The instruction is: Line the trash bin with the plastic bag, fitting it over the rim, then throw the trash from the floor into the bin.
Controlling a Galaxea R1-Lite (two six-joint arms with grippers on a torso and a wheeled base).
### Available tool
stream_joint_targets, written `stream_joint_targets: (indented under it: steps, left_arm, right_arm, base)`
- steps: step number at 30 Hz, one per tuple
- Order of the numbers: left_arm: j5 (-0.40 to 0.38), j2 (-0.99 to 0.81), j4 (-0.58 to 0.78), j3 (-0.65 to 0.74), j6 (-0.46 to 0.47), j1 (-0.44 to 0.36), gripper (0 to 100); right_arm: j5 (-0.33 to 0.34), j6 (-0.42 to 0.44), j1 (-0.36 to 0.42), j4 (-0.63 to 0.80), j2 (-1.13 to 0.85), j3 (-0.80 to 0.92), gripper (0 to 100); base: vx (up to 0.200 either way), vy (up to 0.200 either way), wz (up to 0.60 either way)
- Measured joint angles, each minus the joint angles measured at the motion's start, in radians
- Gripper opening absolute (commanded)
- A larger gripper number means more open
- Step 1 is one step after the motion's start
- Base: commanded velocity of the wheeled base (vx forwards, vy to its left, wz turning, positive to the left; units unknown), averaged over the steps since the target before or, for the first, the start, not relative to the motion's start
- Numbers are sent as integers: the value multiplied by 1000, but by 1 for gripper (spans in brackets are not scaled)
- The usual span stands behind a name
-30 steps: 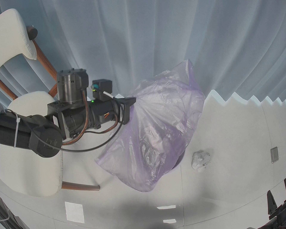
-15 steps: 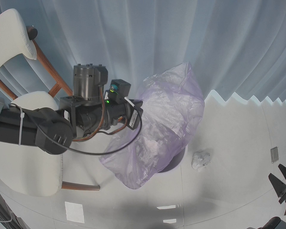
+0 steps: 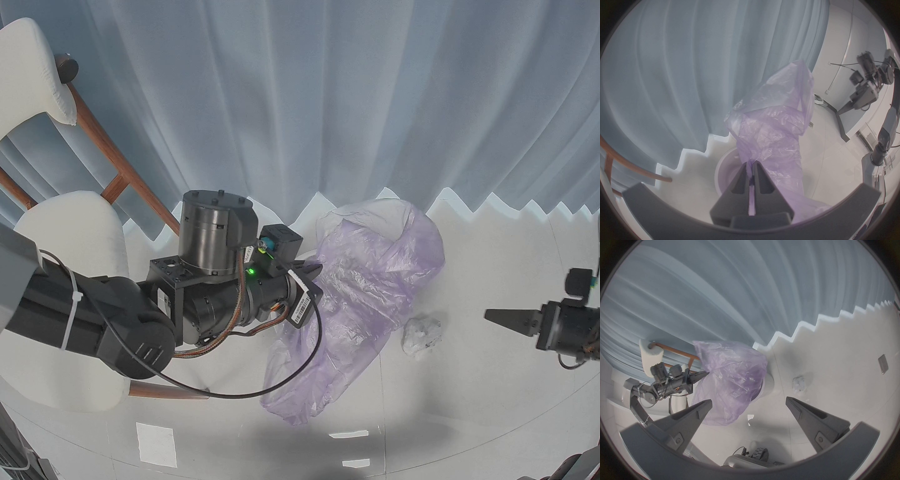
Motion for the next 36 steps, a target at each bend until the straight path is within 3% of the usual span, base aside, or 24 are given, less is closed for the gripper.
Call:
stream_joint_targets:
  steps: [6, 11, 19, 29, 30, 36]
  left_arm:
    - [-4, -15, -18, 40, -14, 16, 0]
    - [-18, -31, -29, 50, -88, 30, 0]
    - [10, -41, -29, 47, -93, 26, 0]
    - [57, -63, -26, 35, -95, 27, 0]
    - [58, -69, -26, 35, -95, 27, 0]
    - [59, -97, -24, 47, -95, 29, 0]
  right_arm:
    - [18, -11, 27, -62, 256, -113, 100]
    - [25, -69, 40, -94, 397, -174, 100]
    - [28, -94, 49, -119, 481, -196, 100]
    - [21, -121, 125, -193, 588, -167, 100]
    - [20, -121, 137, -223, 607, -167, 0]
    - [-7, -123, 196, -354, 712, -187, 0]
  base:
    - [0, 0, 0]
    - [160, 0, 0]
    - [50, 0, 0]
    - [0, 0, 0]
    - [0, 0, 0]
    - [0, 0, 0]
